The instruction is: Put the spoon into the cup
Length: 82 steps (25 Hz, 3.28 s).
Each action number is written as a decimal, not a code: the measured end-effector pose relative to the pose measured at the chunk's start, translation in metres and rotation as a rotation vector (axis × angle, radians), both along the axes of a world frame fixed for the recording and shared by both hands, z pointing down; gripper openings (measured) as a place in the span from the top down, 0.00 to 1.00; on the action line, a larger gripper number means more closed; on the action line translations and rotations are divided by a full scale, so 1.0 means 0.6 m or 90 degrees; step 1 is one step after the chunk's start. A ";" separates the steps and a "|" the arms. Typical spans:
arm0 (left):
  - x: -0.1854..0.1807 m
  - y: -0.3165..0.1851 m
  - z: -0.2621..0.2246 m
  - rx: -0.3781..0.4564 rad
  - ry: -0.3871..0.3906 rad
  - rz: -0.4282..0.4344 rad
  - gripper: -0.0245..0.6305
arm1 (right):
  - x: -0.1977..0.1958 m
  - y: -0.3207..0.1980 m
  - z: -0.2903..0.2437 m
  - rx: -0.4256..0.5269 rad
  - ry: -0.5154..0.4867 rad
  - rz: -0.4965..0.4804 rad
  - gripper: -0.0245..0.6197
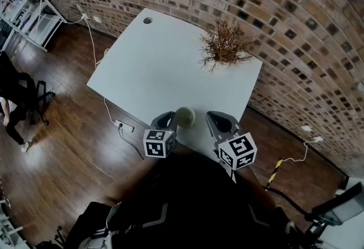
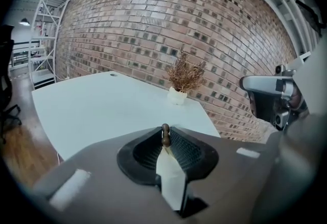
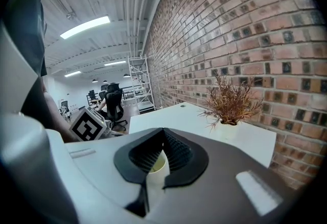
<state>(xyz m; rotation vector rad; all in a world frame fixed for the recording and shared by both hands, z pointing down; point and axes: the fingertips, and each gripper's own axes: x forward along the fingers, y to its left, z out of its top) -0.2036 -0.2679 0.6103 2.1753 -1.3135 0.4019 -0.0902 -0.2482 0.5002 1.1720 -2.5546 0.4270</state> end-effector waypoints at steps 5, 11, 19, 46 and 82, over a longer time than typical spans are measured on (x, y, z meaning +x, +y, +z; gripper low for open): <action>0.002 0.000 0.003 0.004 -0.010 -0.006 0.89 | 0.010 0.002 0.000 0.003 -0.003 0.004 0.95; -0.005 0.003 -0.002 0.004 0.017 -0.006 0.82 | 0.019 0.001 -0.006 0.007 -0.013 0.010 0.95; -0.021 0.005 -0.042 0.039 0.066 -0.035 0.70 | 0.044 0.004 -0.017 0.020 -0.030 0.014 0.95; 0.150 0.122 -0.332 0.239 0.200 0.052 0.96 | 0.156 0.096 -0.087 0.067 -0.121 -0.033 0.95; 0.294 0.361 -0.404 0.255 0.154 0.108 0.96 | 0.327 0.371 -0.188 0.154 -0.095 0.056 0.95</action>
